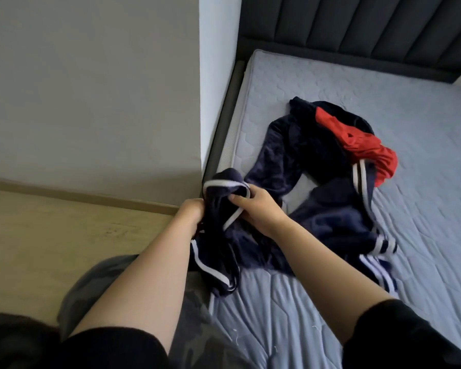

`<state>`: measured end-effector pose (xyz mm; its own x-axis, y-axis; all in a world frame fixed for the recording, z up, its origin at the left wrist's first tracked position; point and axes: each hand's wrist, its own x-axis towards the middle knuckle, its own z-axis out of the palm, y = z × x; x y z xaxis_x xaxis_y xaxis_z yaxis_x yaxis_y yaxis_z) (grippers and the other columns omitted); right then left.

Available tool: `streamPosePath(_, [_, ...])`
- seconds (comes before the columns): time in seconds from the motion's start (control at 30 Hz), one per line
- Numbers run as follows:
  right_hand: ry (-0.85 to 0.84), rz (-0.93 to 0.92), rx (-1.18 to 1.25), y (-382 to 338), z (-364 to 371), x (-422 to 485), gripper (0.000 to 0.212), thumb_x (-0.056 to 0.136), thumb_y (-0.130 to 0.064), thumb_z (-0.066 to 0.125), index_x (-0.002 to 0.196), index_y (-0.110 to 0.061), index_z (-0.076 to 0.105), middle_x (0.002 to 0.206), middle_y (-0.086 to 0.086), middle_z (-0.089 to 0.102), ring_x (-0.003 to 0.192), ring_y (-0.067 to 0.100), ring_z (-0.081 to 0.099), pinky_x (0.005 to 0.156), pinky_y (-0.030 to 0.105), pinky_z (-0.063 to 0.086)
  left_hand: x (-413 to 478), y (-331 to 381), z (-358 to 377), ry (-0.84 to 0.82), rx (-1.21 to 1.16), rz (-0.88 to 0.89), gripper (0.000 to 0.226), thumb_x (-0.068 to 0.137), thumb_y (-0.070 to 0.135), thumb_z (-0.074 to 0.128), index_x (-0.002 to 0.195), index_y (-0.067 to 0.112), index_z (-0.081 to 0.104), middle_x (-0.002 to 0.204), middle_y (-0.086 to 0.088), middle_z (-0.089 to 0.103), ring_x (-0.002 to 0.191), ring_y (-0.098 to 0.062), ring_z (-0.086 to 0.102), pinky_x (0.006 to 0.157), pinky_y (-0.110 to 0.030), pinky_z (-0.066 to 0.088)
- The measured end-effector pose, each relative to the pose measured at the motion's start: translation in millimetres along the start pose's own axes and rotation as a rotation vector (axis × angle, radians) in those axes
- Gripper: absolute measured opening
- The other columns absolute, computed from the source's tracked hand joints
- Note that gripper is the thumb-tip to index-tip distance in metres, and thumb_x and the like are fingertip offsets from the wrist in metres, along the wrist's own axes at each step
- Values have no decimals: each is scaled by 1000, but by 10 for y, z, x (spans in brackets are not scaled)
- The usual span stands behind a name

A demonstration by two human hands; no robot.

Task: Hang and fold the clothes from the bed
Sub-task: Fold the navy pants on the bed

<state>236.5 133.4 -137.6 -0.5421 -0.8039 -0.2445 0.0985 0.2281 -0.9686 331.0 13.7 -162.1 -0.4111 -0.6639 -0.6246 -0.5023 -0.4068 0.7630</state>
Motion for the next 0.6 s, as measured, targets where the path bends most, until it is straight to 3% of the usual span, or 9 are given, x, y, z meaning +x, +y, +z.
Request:
streamPosePath(0.07, [172,-70,-455,80,-83,50,39,76,-30,78,111,-21,61,102,-7,65,93,6,60,76,10,45,74,-53,-124,124,26,-13,26,93,9,46,111,-3,61,104,-21,63,86,-25,58,77,-35,50])
streamPosePath(0.17, [131,82,-997,316,-403,-27,93,62,-57,79,140,-25,40,143,3,41,133,21,35,111,42,29,106,-100,-175,125,12,-18,20,87,5,47,100,-1,61,99,-26,58,90,-34,59,79,-39,48])
streamPosePath(0.2, [69,174,-1148,435,-534,-86,104,59,-63,77,145,-29,30,152,3,29,140,24,23,113,53,18,100,-105,-141,117,15,14,16,85,6,47,94,3,60,95,-23,55,86,-32,56,75,-37,45])
streamPosePath(0.27, [-7,345,-1324,666,-783,-232,117,56,-64,76,149,-36,12,158,0,9,146,26,7,110,62,6,60,-101,-61,110,34,145,27,86,11,49,111,11,58,93,-9,56,91,-27,54,77,-31,41])
streamPosePath(0.3, [3,405,-1320,747,-868,-298,117,58,-60,77,150,-36,8,158,1,9,145,26,7,110,62,9,19,-100,-29,124,89,235,35,86,13,50,120,12,55,95,-1,57,97,-24,55,79,-29,39])
streamPosePath(0.37, [79,430,-1252,826,-915,-365,98,68,-45,77,146,-27,19,146,10,33,137,30,29,107,53,31,-54,-110,42,132,292,454,40,84,11,52,124,11,56,108,-2,60,109,-27,56,86,-31,42])
streamPosePath(0.47, [265,335,-1186,752,-765,-300,35,82,-12,56,115,-10,44,114,15,60,107,35,57,81,36,47,-133,-161,143,73,651,736,43,83,9,55,125,12,60,130,-7,56,122,-29,48,102,-32,38])
streamPosePath(0.53, [314,329,-954,602,-634,-222,29,83,-3,52,111,-4,56,100,16,63,97,34,62,77,33,47,-135,-215,150,-36,687,740,40,85,11,57,124,16,62,131,-1,57,123,-21,49,101,-27,37])
streamPosePath(0.6, [310,295,-472,351,-522,-156,33,82,8,56,114,1,62,87,12,64,78,26,65,69,28,51,-129,-225,127,-132,568,638,31,91,19,54,121,19,64,124,1,63,114,-14,56,95,-22,39])
